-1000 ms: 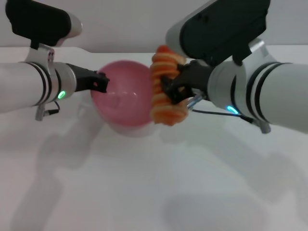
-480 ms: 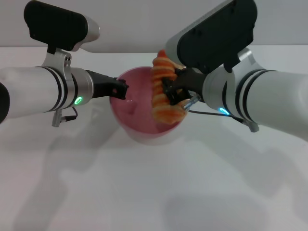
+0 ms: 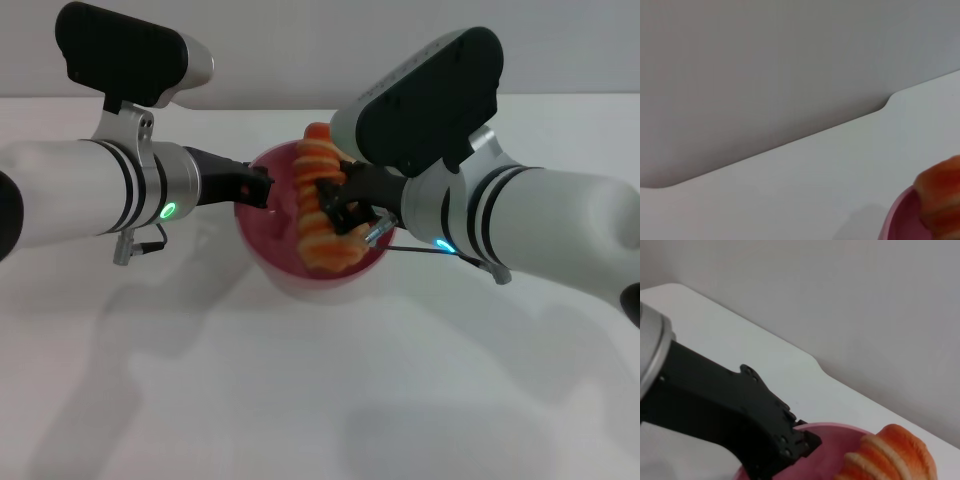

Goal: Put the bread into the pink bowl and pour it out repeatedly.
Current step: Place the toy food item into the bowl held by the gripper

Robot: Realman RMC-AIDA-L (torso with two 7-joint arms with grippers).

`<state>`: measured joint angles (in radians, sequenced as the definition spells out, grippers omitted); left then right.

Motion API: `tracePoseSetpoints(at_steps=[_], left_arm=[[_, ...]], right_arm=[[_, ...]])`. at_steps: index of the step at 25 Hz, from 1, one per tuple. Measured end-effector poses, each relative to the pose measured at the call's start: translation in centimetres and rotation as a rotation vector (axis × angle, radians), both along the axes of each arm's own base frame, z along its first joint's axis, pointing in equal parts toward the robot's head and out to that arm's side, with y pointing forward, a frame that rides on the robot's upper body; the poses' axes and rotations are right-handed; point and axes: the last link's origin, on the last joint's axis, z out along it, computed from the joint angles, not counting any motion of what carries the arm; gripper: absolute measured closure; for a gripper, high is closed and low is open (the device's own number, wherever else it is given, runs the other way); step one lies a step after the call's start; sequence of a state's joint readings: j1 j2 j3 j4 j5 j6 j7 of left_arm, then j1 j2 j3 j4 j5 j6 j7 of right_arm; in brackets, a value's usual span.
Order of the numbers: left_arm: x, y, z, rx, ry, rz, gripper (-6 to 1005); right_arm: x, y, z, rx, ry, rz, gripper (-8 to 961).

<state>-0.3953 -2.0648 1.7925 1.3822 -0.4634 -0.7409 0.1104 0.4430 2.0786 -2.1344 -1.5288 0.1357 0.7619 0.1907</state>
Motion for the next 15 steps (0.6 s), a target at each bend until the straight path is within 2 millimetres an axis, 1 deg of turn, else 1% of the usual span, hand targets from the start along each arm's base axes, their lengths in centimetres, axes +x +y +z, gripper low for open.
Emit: tracePoseSetpoints(at_steps=[4,12,15], left_arm=[[0.07,0.03,-0.01,0.0,0.0,-0.002,949],[-0.05,0.02,-0.13,-0.004,0.003,0.001,949],[-0.08,0.03,-0.15,-0.005,0.004,0.002,949]], right_arm=[[0.26,0.36,-0.1,0.006,0.011,-0.003,720],[-0.21,0.06,0.07,0.015,0.038,0.033,510],[-0.36,-0.12,-0.03,0.009,0.039,0.039,370]])
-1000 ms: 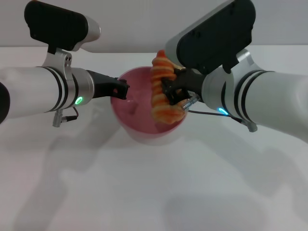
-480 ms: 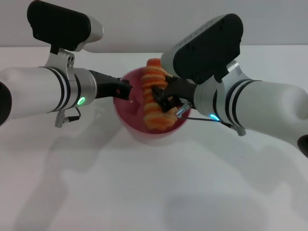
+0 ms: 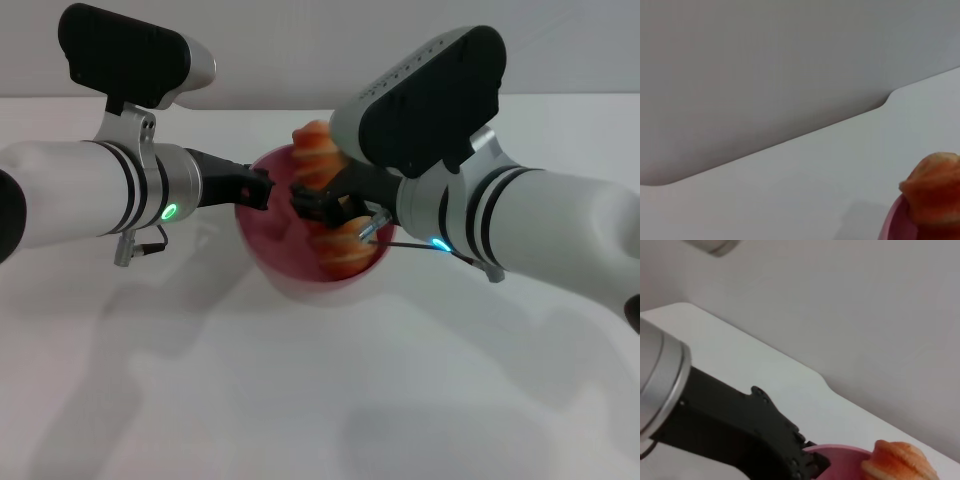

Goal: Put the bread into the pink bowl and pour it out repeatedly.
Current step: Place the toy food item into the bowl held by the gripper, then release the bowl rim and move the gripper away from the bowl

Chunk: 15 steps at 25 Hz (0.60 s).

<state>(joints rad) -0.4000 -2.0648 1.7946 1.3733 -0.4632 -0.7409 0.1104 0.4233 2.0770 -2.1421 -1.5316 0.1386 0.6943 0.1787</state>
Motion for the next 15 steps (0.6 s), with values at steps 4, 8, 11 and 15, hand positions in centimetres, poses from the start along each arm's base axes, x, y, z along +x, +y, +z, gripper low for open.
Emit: tracePoseSetpoints(at_steps=[4,8,11,15], left_arm=[[0.0,0.0,0.0,0.001,0.0,0.0,949],[-0.1,0.0,0.0,0.001,0.0,0.002,949],[-0.2,0.0,0.0,0.003,-0.001,0.005,949],[-0.9,0.0,0.0,0.003,0.003,0.024,949]], right_arm=[[-0.2,-0.3,-0.2,-0.01,-0.004,0.007,254],[-0.6,-0.3,0.2,0.012,0.007,0.026,211],[-0.8,0.1,1.5,0.083,-0.005,0.079,211],[-1.5,0.7,4.9,0.237,-0.002,0.153,212]])
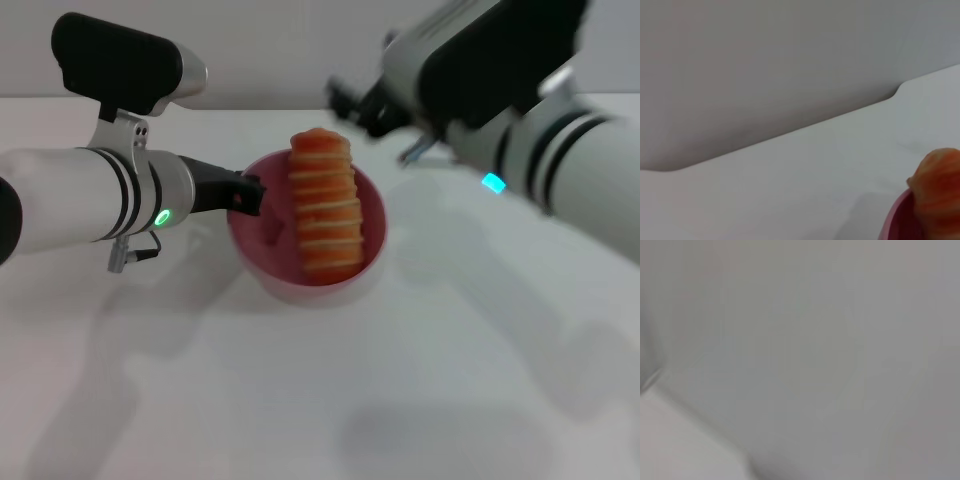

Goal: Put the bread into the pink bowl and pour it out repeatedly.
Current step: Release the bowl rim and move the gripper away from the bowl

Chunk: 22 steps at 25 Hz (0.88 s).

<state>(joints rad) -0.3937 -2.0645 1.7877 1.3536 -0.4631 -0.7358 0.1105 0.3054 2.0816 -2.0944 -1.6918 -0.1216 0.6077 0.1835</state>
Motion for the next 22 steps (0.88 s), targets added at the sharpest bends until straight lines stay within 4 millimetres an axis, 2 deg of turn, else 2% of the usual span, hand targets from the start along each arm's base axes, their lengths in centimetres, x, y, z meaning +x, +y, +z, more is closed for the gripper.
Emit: tracePoseSetpoints(at_steps=[5,9,13,16,18,22], left_arm=[[-0.5,0.0,-0.2,-0.004,0.004,0.014,949],[-0.4,0.0,-0.3,-0.008,-0.003,0.016,949],[-0.2,0.1,-0.3,-0.01,-0.012,0.016,949],[0.2,0.2,-0.4,-0.016,-0.017,0.01,949],[0.3,0.2,-0.4,-0.018,-0.019,0.011,949],[0.3,0.2,-0.6,-0.029,-0.022,0.018,949]], right_arm=[[-0.6,0.6,3.3,0.183,0.035,0.121,213],[2.3,1.3,4.8,0.282,0.102,0.167,213],[6.4,2.0,5.7,0.298,0.175,0.077,214],[9.0,2.0,5.5,0.268,0.206,0.035,214],[9.9,2.2,5.5,0.252,0.234,0.009,214],[9.3,2.4,6.3,0.269,0.252,0.02,215]])
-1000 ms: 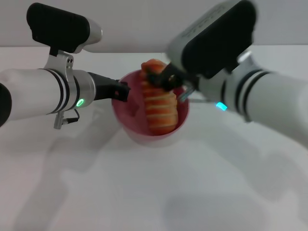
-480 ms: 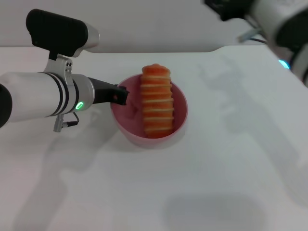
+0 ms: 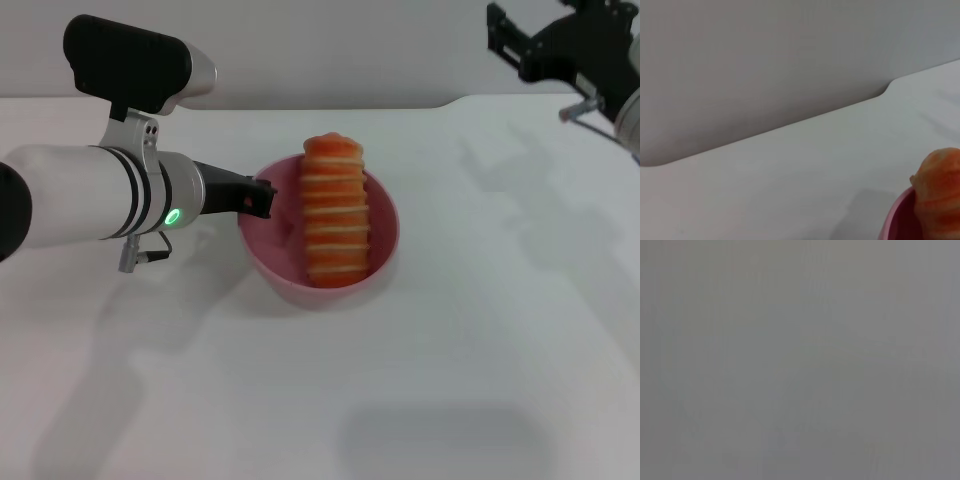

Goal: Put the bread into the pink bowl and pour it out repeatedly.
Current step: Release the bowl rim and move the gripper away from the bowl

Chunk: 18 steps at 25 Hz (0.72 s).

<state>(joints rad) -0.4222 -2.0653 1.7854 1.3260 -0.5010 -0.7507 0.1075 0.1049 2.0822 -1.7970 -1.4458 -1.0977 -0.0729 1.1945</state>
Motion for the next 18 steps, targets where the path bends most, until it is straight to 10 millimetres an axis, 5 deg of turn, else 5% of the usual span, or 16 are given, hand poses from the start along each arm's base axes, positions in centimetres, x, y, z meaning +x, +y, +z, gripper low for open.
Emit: tracePoseSetpoints(at_steps=[18], left_arm=[[-0.4,0.0,0.0,0.002,0.004,0.017,944]], right_arm=[[-0.9,1.4,1.6,0.076,0.107,-0.244,215]])
